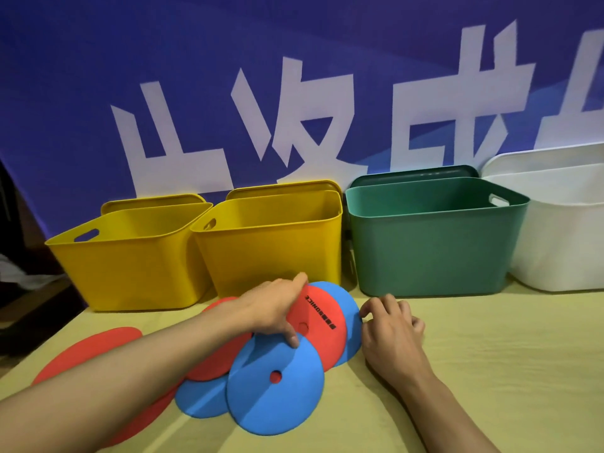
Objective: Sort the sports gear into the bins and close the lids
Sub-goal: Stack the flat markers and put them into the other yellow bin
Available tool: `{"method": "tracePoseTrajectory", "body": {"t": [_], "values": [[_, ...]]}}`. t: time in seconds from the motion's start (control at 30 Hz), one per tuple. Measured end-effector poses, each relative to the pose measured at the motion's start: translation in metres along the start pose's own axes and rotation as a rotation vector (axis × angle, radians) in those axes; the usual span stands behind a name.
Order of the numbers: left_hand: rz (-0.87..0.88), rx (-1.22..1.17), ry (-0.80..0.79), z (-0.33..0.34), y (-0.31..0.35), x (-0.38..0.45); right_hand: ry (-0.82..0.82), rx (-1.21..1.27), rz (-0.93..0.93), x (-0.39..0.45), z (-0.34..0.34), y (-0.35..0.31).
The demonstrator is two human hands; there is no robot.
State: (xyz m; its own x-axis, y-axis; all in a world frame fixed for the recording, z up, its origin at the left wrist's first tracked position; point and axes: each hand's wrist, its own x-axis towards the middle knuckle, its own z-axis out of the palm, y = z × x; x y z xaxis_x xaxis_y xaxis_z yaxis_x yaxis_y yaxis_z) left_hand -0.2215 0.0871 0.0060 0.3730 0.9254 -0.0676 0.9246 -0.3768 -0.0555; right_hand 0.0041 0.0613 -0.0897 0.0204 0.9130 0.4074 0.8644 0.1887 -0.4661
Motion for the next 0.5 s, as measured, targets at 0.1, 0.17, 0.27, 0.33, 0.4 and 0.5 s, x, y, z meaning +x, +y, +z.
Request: {"method": "tracePoseTrajectory", "body": {"t": [0.1,0.17,0.27,0.33,0.4,0.5], "values": [[0.102,0.076,0.126,-0.001,0.000,-0.013,0.037,0.025,0.008,-0.002,-0.002,-0.001],[0.145,0.093,0.208,-0.004,-0.001,-0.020,0.085,0.048,0.027,-0.003,-0.004,-0.002],[0.206,0.108,0.252,-0.015,-0.001,-0.030,0.155,0.055,0.062,-0.003,-0.007,0.001],[0.300,0.107,0.273,-0.021,0.001,-0.037,0.152,0.048,0.077,-0.003,-0.008,0.003],[0.377,0.075,0.275,-0.027,0.003,-0.043,0.129,0.049,0.082,-0.003,-0.009,0.004],[0.391,0.084,0.158,-0.027,0.006,-0.048,0.093,0.040,0.080,-0.004,-0.009,0.002]]}}
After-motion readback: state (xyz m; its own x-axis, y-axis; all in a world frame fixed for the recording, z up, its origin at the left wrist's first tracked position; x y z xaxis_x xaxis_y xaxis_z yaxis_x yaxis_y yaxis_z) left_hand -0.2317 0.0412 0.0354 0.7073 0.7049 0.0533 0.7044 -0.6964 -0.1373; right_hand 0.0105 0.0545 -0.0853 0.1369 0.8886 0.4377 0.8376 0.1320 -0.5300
